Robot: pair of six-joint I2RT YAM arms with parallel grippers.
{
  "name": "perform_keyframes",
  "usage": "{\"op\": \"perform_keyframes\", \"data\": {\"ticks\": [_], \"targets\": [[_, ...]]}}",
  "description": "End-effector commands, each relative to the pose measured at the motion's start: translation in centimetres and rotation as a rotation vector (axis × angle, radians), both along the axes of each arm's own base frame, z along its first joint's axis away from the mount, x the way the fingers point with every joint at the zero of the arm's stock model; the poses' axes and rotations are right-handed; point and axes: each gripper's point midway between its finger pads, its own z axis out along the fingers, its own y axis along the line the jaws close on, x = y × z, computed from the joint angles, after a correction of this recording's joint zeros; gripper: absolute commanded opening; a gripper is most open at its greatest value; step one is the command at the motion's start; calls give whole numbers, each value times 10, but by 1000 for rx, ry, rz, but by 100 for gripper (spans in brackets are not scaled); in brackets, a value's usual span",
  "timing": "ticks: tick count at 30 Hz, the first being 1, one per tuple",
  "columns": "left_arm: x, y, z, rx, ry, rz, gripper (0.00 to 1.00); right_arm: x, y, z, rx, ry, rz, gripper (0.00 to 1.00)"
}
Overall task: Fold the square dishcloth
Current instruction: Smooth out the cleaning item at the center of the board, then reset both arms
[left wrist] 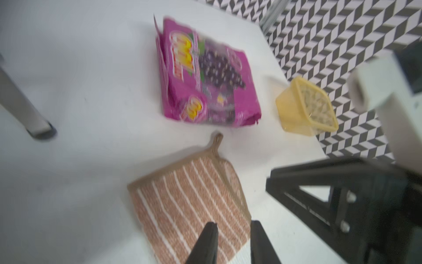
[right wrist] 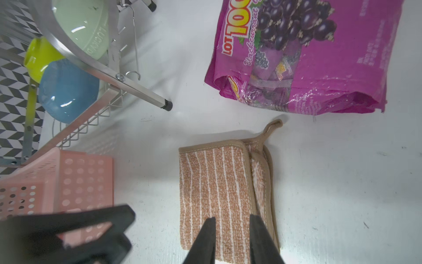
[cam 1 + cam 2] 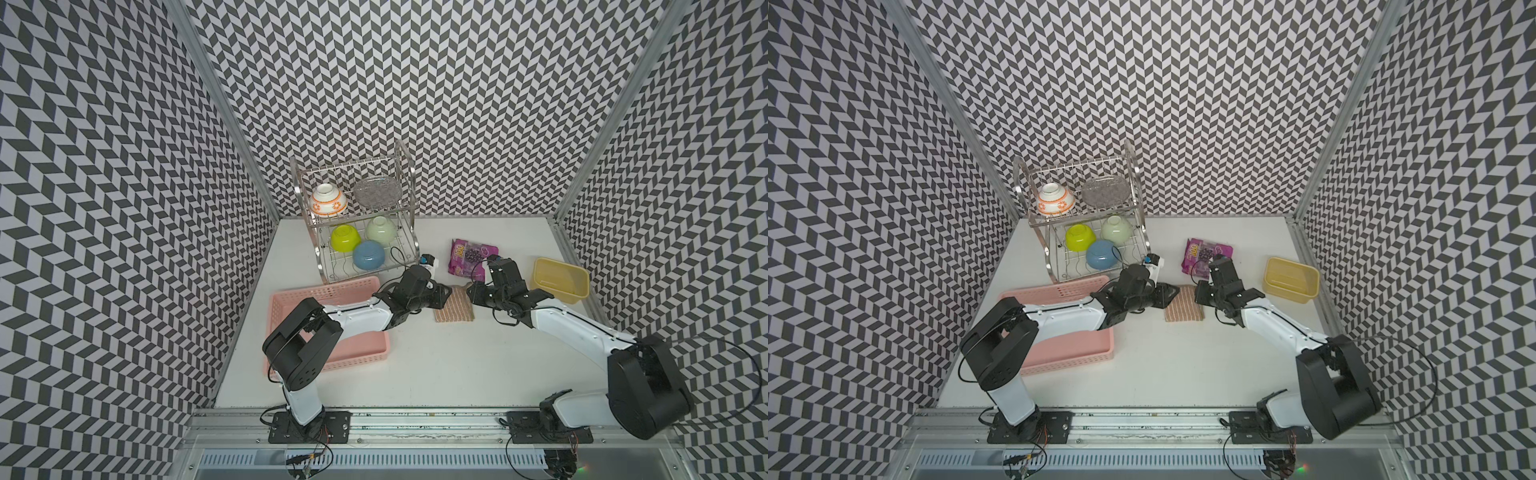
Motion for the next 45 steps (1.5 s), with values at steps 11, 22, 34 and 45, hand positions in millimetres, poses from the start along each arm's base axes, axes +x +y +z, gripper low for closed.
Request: {"op": "perform_keyframes", "data": {"ticks": [11, 22, 34, 45], "targets": [[-24, -10, -65, 68, 105, -47, 25, 18, 14, -54, -3, 93, 15, 21], [-23, -1, -79, 101, 143, -18, 28, 22, 15, -62, -19, 110, 22, 21], [-8, -13, 63, -59, -82, -30, 69, 45, -5, 38, -78, -106, -57, 43], [13, 107, 133, 25, -313, 358, 100, 35, -72, 122, -183, -364, -306, 88]]}}
